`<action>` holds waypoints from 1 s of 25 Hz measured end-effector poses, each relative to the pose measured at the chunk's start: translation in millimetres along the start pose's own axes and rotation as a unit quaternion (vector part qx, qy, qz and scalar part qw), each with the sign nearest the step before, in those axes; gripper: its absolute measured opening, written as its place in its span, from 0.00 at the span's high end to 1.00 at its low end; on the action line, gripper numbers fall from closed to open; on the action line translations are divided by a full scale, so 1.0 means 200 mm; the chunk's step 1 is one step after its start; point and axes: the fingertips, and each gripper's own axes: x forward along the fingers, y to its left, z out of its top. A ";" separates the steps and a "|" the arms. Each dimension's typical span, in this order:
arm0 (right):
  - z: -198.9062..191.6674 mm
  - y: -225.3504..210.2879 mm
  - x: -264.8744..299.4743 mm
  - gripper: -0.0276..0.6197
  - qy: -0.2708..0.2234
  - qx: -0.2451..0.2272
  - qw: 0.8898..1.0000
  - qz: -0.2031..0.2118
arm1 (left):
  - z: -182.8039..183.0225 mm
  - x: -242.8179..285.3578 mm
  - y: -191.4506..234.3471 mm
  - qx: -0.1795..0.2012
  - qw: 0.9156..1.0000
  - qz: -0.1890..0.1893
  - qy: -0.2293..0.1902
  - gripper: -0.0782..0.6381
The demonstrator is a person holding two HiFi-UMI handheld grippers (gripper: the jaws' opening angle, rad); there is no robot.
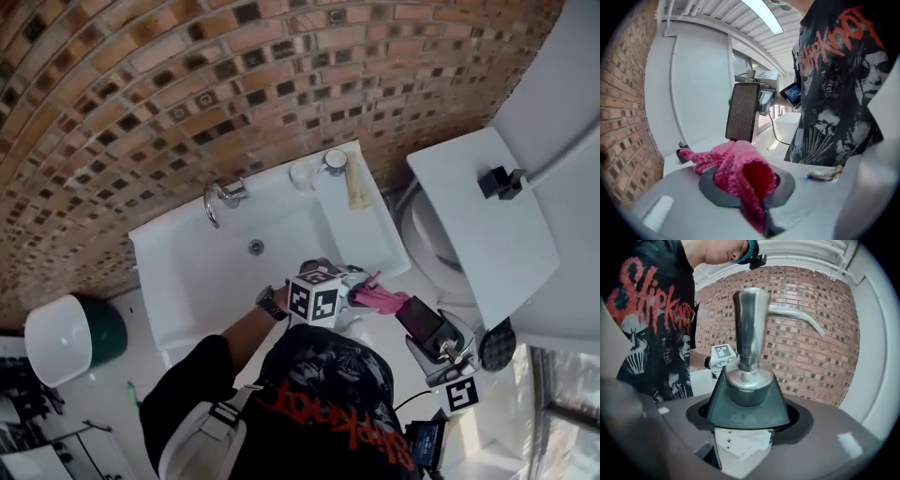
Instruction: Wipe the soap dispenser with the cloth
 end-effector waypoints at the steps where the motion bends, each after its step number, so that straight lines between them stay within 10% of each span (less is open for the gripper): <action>1: 0.01 0.01 0.03 0.48 -0.004 0.010 1.000 -0.011 | -0.02 -0.04 0.00 0.003 1.000 0.012 0.007 0.82; 6: -0.14 0.02 0.11 0.48 0.069 -0.029 0.997 -0.034 | 0.00 -0.16 0.05 -0.016 0.998 0.058 -0.020 0.82; 12: -0.21 0.01 0.18 0.48 0.086 -0.048 0.995 -0.035 | 0.52 -0.31 0.01 -0.083 0.968 0.002 -0.238 0.82; 17: 0.00 0.05 0.18 0.48 0.011 -0.059 0.998 -0.021 | 0.22 -0.17 0.19 -0.117 0.983 0.096 -0.100 0.82; 25: 0.15 0.07 0.26 0.48 -0.085 -0.064 0.994 0.032 | -0.33 -0.26 0.28 -0.205 0.953 0.218 0.053 0.82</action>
